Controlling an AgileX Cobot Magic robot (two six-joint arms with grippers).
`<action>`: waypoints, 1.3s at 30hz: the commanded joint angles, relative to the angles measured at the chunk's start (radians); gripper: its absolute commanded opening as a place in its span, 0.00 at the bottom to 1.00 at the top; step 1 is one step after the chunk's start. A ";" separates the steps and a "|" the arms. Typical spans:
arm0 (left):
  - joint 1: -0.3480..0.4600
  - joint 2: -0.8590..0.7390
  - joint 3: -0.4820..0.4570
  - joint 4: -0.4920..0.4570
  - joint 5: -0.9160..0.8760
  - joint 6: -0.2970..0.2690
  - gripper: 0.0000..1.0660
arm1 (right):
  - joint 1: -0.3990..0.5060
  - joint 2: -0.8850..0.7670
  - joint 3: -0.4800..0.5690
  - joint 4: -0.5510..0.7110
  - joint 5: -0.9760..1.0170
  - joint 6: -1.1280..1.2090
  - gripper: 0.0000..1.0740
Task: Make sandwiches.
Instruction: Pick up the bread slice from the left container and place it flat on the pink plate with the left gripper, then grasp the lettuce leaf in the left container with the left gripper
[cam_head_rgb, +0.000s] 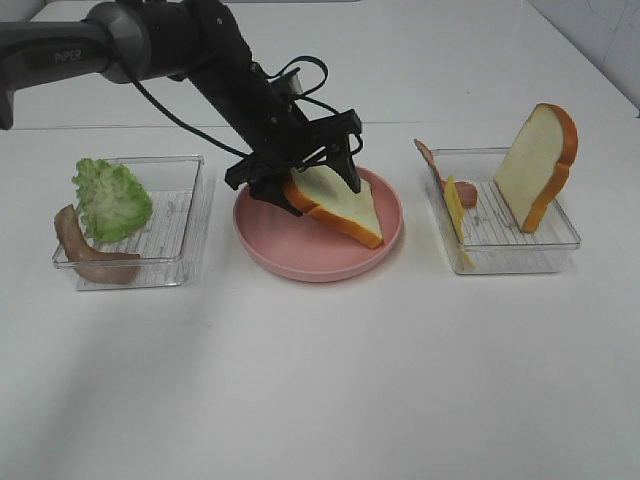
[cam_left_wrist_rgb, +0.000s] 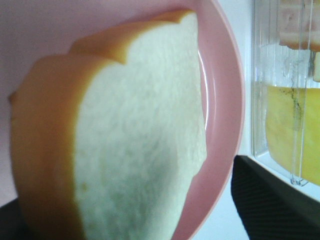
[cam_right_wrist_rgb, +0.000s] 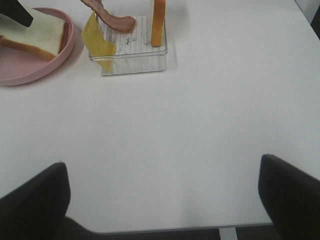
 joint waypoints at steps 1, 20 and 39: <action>-0.007 -0.008 -0.038 0.044 0.057 -0.012 0.70 | -0.006 -0.031 0.003 0.007 -0.008 0.001 0.92; -0.007 -0.084 -0.226 0.363 0.332 -0.095 0.73 | -0.006 -0.031 0.003 0.007 -0.008 0.001 0.92; 0.047 -0.357 -0.050 0.553 0.332 -0.076 0.73 | -0.006 -0.030 0.003 0.007 -0.008 0.001 0.92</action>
